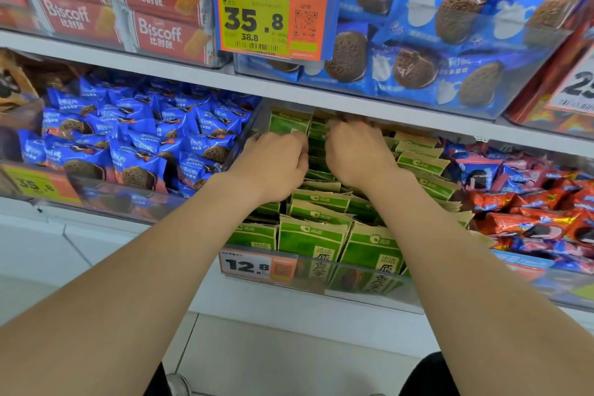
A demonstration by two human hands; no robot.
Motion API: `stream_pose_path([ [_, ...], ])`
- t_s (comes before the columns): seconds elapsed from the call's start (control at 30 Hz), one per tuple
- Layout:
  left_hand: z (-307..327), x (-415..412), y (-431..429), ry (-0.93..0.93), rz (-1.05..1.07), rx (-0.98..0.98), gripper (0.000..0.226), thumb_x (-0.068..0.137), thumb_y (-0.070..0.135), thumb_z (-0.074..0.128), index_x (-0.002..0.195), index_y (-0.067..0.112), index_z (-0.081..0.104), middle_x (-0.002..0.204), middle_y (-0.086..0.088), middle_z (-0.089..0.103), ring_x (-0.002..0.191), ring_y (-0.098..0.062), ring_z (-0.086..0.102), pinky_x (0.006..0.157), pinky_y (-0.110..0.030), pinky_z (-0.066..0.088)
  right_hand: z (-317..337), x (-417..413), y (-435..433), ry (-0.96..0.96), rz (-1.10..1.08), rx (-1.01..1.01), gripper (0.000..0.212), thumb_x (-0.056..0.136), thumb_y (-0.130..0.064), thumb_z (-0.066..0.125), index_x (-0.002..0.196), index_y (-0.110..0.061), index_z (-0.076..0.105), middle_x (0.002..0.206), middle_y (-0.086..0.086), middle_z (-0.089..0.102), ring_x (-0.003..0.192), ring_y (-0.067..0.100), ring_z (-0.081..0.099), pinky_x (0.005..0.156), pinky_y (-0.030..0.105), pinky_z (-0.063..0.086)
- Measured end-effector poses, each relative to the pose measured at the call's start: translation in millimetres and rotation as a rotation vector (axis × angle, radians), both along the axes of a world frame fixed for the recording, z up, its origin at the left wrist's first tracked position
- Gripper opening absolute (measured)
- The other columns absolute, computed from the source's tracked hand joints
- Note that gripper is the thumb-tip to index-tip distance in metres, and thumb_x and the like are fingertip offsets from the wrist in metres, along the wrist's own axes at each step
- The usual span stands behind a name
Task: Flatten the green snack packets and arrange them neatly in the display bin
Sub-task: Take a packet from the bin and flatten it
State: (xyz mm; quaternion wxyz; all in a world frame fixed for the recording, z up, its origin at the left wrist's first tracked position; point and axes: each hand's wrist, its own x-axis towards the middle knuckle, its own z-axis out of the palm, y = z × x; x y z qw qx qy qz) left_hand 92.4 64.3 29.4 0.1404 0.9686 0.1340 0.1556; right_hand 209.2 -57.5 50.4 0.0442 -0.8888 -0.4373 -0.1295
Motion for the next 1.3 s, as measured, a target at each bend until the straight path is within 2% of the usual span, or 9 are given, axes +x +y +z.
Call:
stream_pose_path([
  [0.1, 0.4, -2.5, 3.3, -0.007, -0.023, -0.026, 0.024, 0.108, 0.028, 0.050, 0.122, 0.019, 0.067, 0.097, 0.001, 0.064, 0.092, -0.029, 0.064, 0.083, -0.042, 0.051, 0.0, 2.8, -1.2, -0.013, 0.000, -0.051, 0.017, 0.101, -0.019, 0.052, 0.113, -0.013, 0.064, 0.126, 0.011, 0.061, 0.119, 0.038, 0.056, 0.105, 0.054, 0.036],
  [0.4, 6.3, -13.1, 0.5, -0.075, -0.011, -0.061, 0.029, 0.106, 0.025, 0.057, 0.131, 0.017, 0.068, 0.086, 0.009, 0.056, 0.084, -0.020, 0.055, 0.078, -0.035, 0.046, 6.0, -0.2, -8.4, 0.033, 0.065, -0.094, 0.019, 0.103, -0.015, 0.049, 0.088, -0.018, 0.059, 0.108, 0.005, 0.057, 0.107, 0.032, 0.058, 0.095, 0.052, 0.033],
  [0.6, 17.1, -33.0, -5.2, -0.044, -0.008, -0.094, 0.035, 0.106, 0.029, 0.057, 0.138, 0.020, 0.069, 0.138, -0.003, 0.070, 0.119, -0.026, 0.065, 0.103, -0.042, 0.053, 12.8, -9.6, -29.7, -0.168, 0.207, -0.127, 0.049, 0.083, 0.011, 0.067, 0.127, -0.008, 0.067, 0.131, 0.010, 0.061, 0.113, 0.032, 0.067, 0.099, 0.049, 0.054],
  [0.7, 19.9, -44.3, -9.4, -0.049, 0.002, -0.120, 0.032, 0.106, 0.028, 0.057, 0.134, 0.022, 0.071, 0.123, 0.000, 0.075, 0.076, -0.004, 0.066, 0.077, -0.018, 0.048, 17.6, -12.7, -41.9, -0.244, 0.274, -0.087, 0.038, 0.084, 0.006, 0.072, 0.115, -0.015, 0.075, 0.114, 0.004, 0.069, 0.096, 0.032, 0.072, 0.077, 0.049, 0.061],
  [0.8, 23.7, -55.3, -17.6, -0.069, 0.012, -0.155, 0.030, 0.107, 0.021, 0.056, 0.132, 0.021, 0.071, 0.095, 0.006, 0.074, 0.052, 0.000, 0.060, 0.053, -0.008, 0.039, 22.9, -21.3, -62.1, -0.260, 0.381, 0.111, 0.020, 0.085, -0.002, 0.074, 0.097, -0.017, 0.076, 0.097, 0.001, 0.070, 0.076, 0.032, 0.070, 0.058, 0.045, 0.058],
  [0.93, 30.7, -64.5, -32.4, -0.180, 0.040, -0.149, 0.032, 0.107, 0.018, 0.055, 0.136, 0.022, 0.069, 0.127, 0.002, 0.073, 0.080, -0.006, 0.068, 0.083, -0.015, 0.048, 33.7, -41.3, -87.3, -0.251, 0.404, 0.524, 0.018, 0.087, 0.004, 0.066, 0.095, -0.012, 0.066, 0.097, 0.004, 0.063, 0.068, 0.029, 0.059, 0.054, 0.042, 0.052],
  [1.1, 44.3, -73.4, -61.8, -0.575, -0.010, -0.229, 0.034, 0.109, 0.032, 0.038, 0.133, 0.017, 0.058, 0.114, 0.003, 0.068, 0.098, -0.012, 0.062, 0.087, -0.034, 0.047, 51.6, -76.7, -104.5, -0.085, 0.328, 1.054, 0.015, 0.096, 0.012, 0.062, 0.100, -0.002, 0.066, 0.093, 0.007, 0.061, 0.082, 0.016, 0.056, 0.074, 0.021, 0.045],
  [1.17, 52.5, -79.2, -76.6, -0.642, -0.074, -0.237, 0.037, 0.110, 0.035, 0.036, 0.135, 0.016, 0.056, 0.116, 0.004, 0.067, 0.107, -0.015, 0.062, 0.089, -0.031, 0.045, 56.3, -91.9, -108.9, 0.115, 0.350, 1.166, 0.021, 0.097, 0.011, 0.062, 0.105, -0.008, 0.063, 0.093, 0.004, 0.065, 0.084, 0.015, 0.064, 0.076, 0.023, 0.050],
  [1.3, 58.4, -84.8, -97.5, -0.629, -0.120, -0.314, 0.023, 0.114, 0.026, 0.042, 0.115, 0.015, 0.062, 0.073, 0.010, 0.060, 0.068, -0.008, 0.058, 0.062, -0.019, 0.037, 60.2, -114.6, -116.3, 0.739, 0.218, 1.439, 0.035, 0.096, -0.001, 0.075, 0.119, -0.020, 0.057, 0.089, 0.010, 0.079, 0.081, 0.026, 0.077, 0.073, 0.039, 0.062],
])
